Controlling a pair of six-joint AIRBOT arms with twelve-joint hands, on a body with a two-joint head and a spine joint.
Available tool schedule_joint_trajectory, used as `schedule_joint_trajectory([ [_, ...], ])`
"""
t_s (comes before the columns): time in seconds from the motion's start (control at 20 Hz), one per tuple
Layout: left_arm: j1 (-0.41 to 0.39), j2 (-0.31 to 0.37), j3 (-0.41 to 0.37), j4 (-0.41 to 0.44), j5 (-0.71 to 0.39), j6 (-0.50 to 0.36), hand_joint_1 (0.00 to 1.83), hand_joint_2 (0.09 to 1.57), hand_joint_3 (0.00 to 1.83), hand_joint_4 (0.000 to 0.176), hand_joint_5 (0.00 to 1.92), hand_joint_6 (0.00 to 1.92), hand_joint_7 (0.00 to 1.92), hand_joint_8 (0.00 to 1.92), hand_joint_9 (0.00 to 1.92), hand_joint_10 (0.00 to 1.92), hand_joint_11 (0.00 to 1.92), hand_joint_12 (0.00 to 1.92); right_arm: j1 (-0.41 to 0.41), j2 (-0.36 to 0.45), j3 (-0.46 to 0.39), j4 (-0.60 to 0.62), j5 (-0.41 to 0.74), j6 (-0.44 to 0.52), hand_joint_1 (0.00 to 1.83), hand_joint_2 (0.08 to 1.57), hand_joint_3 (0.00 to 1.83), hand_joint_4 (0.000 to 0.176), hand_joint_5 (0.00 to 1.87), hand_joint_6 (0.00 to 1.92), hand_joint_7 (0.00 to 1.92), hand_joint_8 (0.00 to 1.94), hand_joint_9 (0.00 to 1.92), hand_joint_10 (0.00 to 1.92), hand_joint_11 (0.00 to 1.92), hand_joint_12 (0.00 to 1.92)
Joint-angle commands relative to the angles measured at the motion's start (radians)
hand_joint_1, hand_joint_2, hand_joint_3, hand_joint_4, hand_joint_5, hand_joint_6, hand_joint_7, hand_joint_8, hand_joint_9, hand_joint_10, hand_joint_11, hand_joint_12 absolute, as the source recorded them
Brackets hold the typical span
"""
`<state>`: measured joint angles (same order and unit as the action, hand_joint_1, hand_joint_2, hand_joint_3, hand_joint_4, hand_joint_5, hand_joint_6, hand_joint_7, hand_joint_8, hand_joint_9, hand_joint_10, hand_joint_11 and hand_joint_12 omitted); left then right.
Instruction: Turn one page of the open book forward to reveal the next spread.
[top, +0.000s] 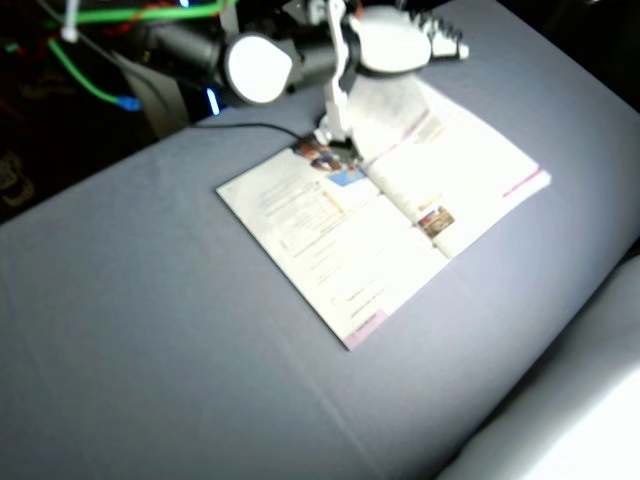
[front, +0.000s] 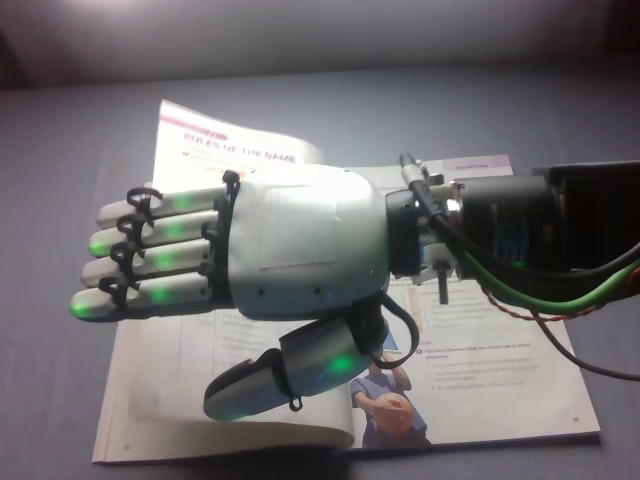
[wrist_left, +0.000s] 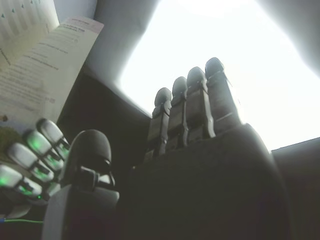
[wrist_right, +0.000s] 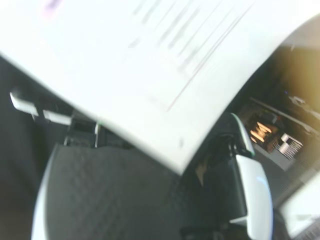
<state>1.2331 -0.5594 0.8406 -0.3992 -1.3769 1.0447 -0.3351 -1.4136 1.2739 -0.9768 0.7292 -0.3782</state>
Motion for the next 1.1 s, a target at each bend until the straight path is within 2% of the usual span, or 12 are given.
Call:
schedule_joint_trajectory([
  [0.0,-0.005,-0.003,0.011,-0.021,-0.122,-0.002,0.0,1.39,0.0,0.0,0.08,0.0,0.04,0.0,0.04,0.0,0.04,0.06,0.014,0.002,-0.01,0.056,0.125,0.008,0.0,1.27,0.0,0.0,0.08,0.0,0.11,0.0,0.08,0.0,0.02,0.03],
  [0.1,-0.005,-0.006,0.013,-0.021,-0.119,-0.002,0.0,1.4,0.0,0.0,0.08,0.0,0.06,0.01,0.06,0.01,0.06,0.07,0.017,0.016,-0.017,0.075,0.157,0.013,0.0,1.28,0.0,0.0,0.04,0.0,0.07,0.0,0.03,0.0,0.0,0.0],
  [0.15,-0.005,-0.008,0.013,-0.021,-0.117,-0.002,0.0,1.41,0.0,0.0,0.09,0.0,0.07,0.0,0.07,0.0,0.01,0.2,0.017,0.023,-0.019,0.083,0.166,0.013,0.0,1.27,0.0,0.0,0.05,0.0,0.04,0.0,0.0,0.0,0.0,0.0],
  [0.25,-0.006,-0.01,0.012,-0.017,-0.108,-0.002,0.0,1.42,0.0,0.0,0.09,0.0,0.06,0.0,0.04,0.0,0.0,0.17,0.017,0.044,-0.022,0.102,0.185,0.013,0.01,1.29,0.01,0.0,0.07,0.01,0.03,0.0,0.0,0.0,0.0,0.0],
  [0.3,-0.006,-0.011,0.011,-0.015,-0.107,-0.002,0.0,1.43,0.0,0.0,0.09,0.0,0.07,0.0,0.04,0.0,0.0,0.14,0.017,0.061,-0.026,0.113,0.192,0.013,0.09,1.3,0.01,0.0,0.06,0.01,0.03,0.0,0.0,0.0,0.0,0.0],
  [0.4,-0.007,-0.012,0.006,-0.014,-0.11,-0.002,0.0,1.42,0.0,0.0,0.12,0.0,0.1,0.0,0.07,0.0,0.0,0.24,0.017,0.098,-0.034,0.126,0.193,0.013,0.09,1.28,0.0,0.0,0.08,0.01,0.06,0.01,0.01,0.0,0.0,0.0],
  [0.45,-0.007,-0.012,0.004,-0.014,-0.111,-0.003,0.0,1.42,0.0,0.0,0.11,0.0,0.08,0.0,0.06,0.0,0.0,0.21,0.017,0.12,-0.039,0.128,0.193,0.013,0.02,1.3,0.0,0.0,0.13,0.01,0.13,0.01,0.04,0.01,0.0,0.0],
  [0.5,-0.006,-0.012,0.001,-0.013,-0.116,-0.008,0.0,1.42,0.0,0.0,0.1,0.0,0.07,0.0,0.05,0.0,0.0,0.21,0.017,0.172,-0.05,0.132,0.193,0.013,0.0,1.31,0.0,0.0,0.12,0.0,0.13,0.0,0.03,0.0,0.0,0.0],
  [0.65,-0.005,-0.012,-0.003,-0.009,-0.127,-0.014,0.0,1.43,0.0,0.0,0.11,0.0,0.08,0.01,0.05,0.0,0.0,0.15,0.0,0.239,-0.06,0.169,0.193,0.013,0.0,1.31,0.0,0.0,0.1,0.0,0.11,0.0,0.03,0.0,0.0,0.0],
  [0.85,-0.006,-0.025,-0.013,0.005,-0.177,-0.027,0.0,1.39,0.0,0.0,0.09,0.0,0.05,0.01,0.02,0.01,0.0,0.03,-0.088,0.346,-0.049,0.398,0.236,-0.023,0.0,1.28,0.0,0.0,0.05,0.0,0.04,0.01,0.04,0.02,0.1,0.05],
  [1.0,-0.006,-0.052,-0.009,0.02,-0.235,-0.053,0.0,1.39,0.0,0.0,0.1,0.01,0.06,0.01,0.04,0.01,0.01,0.04,-0.18,0.416,-0.046,0.583,0.309,-0.06,0.02,1.3,0.0,0.0,0.11,0.0,0.03,0.0,0.02,0.0,0.01,0.03],
  [1.05,-0.008,-0.067,-0.002,0.024,-0.256,-0.073,0.0,1.41,0.0,0.0,0.1,0.0,0.06,0.01,0.05,0.01,0.03,0.05,-0.221,0.447,-0.054,0.65,0.345,-0.078,0.01,1.28,0.0,0.0,0.19,0.0,0.18,0.01,0.14,0.01,0.08,0.07],
])
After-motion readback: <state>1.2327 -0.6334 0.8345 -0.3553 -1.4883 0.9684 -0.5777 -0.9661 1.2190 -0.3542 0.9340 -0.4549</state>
